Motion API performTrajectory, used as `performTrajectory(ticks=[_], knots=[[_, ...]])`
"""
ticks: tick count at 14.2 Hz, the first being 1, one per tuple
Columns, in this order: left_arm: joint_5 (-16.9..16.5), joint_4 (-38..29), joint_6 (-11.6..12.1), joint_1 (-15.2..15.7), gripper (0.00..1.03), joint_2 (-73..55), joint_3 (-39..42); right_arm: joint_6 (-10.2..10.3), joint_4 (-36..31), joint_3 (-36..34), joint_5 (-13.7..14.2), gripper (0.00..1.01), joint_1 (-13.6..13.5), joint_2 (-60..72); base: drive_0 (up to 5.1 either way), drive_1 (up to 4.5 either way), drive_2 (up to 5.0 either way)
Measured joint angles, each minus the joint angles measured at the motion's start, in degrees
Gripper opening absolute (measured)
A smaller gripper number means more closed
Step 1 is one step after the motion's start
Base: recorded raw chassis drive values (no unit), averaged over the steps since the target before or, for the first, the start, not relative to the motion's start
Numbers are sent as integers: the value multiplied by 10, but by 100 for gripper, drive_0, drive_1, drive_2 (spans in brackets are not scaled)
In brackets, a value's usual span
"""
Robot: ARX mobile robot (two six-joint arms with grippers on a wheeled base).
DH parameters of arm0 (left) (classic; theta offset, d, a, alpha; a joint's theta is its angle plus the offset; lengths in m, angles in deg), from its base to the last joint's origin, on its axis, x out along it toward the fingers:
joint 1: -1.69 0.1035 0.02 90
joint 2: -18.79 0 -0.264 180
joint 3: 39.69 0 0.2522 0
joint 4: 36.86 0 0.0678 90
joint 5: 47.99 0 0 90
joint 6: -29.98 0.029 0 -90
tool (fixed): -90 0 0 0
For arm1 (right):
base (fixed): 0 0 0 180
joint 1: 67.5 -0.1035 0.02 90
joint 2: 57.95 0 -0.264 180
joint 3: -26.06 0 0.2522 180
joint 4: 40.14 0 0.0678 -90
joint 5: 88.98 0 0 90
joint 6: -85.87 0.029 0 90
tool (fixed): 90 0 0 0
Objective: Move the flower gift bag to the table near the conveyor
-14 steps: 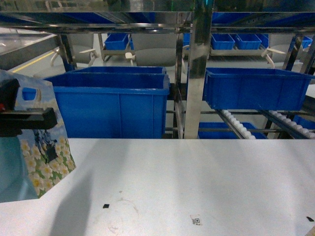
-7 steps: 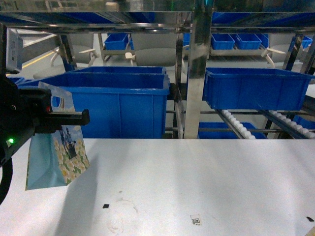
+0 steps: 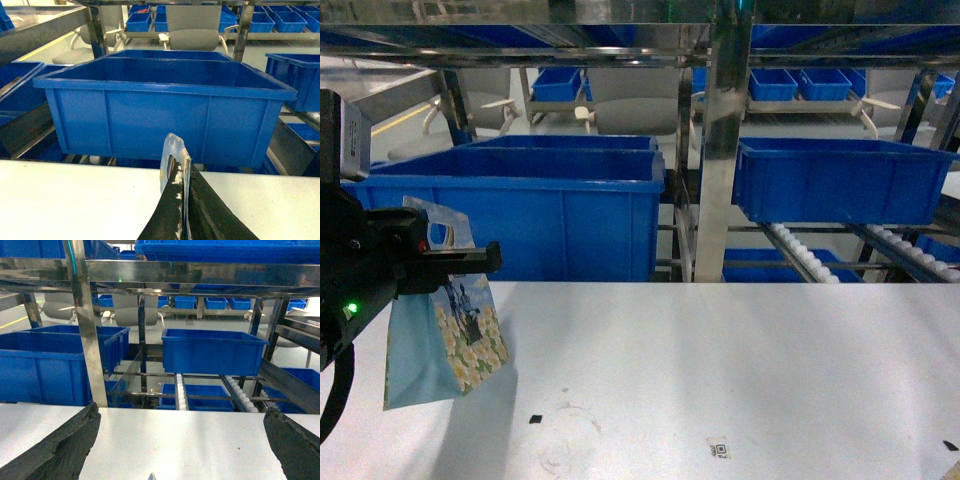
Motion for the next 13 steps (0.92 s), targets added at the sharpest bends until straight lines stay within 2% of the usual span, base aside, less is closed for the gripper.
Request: performTrajectory(ticks=[3,6,7,11,12,13], knots=[[12,-2,-27,-17,2,-4,9,0,0,0,0,98,0,0,0,0,0],[37,-2,-30,-49,2,-10,25,0,0,0,0,98,0,0,0,0,0],[55,-7,-28,-72,2,-9,38,0,0,0,0,98,0,0,0,0,0],[90,-12,-38,-110,2,15,84,0,0,0,0,98,0,0,0,0,0],[90,-10,-38,-117,7,24,96,0,0,0,0,98,0,0,0,0,0],[84,-3,-33,-125,20,33,108,0,0,0,0,98,0,0,0,0,0]])
